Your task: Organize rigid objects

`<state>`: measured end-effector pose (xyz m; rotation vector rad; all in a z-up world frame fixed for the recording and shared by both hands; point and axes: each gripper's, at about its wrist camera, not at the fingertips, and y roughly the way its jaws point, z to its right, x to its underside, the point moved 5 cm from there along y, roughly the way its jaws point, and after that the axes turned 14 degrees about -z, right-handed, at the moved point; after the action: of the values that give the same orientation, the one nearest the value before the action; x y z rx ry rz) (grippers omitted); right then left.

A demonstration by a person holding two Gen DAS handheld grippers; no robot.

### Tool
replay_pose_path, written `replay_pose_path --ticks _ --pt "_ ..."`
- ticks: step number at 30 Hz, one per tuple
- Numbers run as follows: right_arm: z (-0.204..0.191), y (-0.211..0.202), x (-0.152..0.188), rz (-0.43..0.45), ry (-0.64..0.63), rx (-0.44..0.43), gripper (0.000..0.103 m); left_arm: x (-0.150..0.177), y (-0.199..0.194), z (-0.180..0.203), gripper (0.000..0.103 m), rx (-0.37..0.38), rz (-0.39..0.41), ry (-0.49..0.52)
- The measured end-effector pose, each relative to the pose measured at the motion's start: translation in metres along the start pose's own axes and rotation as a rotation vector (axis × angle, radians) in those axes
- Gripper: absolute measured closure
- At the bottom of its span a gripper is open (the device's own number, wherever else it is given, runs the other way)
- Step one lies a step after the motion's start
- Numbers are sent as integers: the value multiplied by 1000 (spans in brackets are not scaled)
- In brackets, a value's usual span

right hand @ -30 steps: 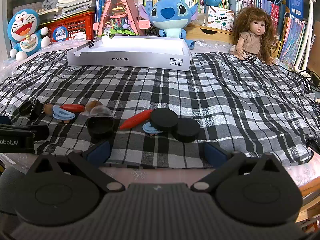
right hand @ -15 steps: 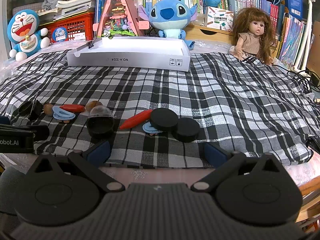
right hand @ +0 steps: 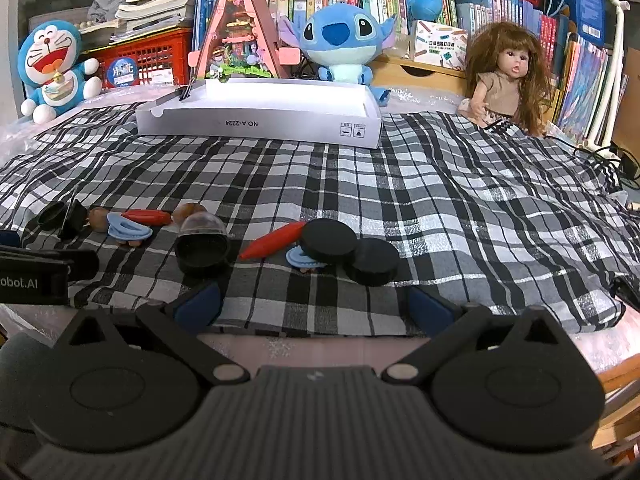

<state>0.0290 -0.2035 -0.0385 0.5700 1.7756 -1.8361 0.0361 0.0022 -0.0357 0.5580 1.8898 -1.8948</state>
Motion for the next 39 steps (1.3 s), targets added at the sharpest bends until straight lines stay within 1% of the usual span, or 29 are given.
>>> replay_pose_path --ticks 9,13,18,19,23,25,29,30,31,32,33,35,37,39 --pt "0 1 0 23 -3 -8 0 1 -1 0 0 3 8 6" --pt "1 2 3 54 -1 -12 0 3 -1 2 0 10 46 16" --pt "1 0 1 47 -5 -20 0 3 -3 -3 1 30 53 15" --pt "1 -1 1 51 -5 -21 0 3 -4 -4 3 35 57 9" --pt "0 -7 -2 85 -9 -38 8 4 -12 -13 14 36 90 -19" --pt "0 -11 -4 107 -8 -49 10 2 -16 -19 20 38 114 -38" --pt "5 -20 -11 152 -8 -38 16 -3 -26 -30 23 29 172 -55" --pt "7 -21 -12 161 -10 -29 17 -4 -27 -32 26 23 182 -52" --pt "8 -22 -14 167 -12 -18 22 -5 -28 -34 30 18 187 -50" --pt "10 -22 -15 166 -13 -8 27 -6 -27 -36 31 15 187 -44" --pt "11 -22 -16 161 -13 0 30 -6 -26 -37 34 17 183 -39" --pt "12 -19 -18 144 -21 2 42 -7 -24 -38 37 28 173 -32" --pt "10 -16 -19 133 -36 4 47 -6 -21 -37 41 38 167 -26" --pt "7 -14 -18 131 -55 10 49 -6 -18 -36 42 48 163 -24"
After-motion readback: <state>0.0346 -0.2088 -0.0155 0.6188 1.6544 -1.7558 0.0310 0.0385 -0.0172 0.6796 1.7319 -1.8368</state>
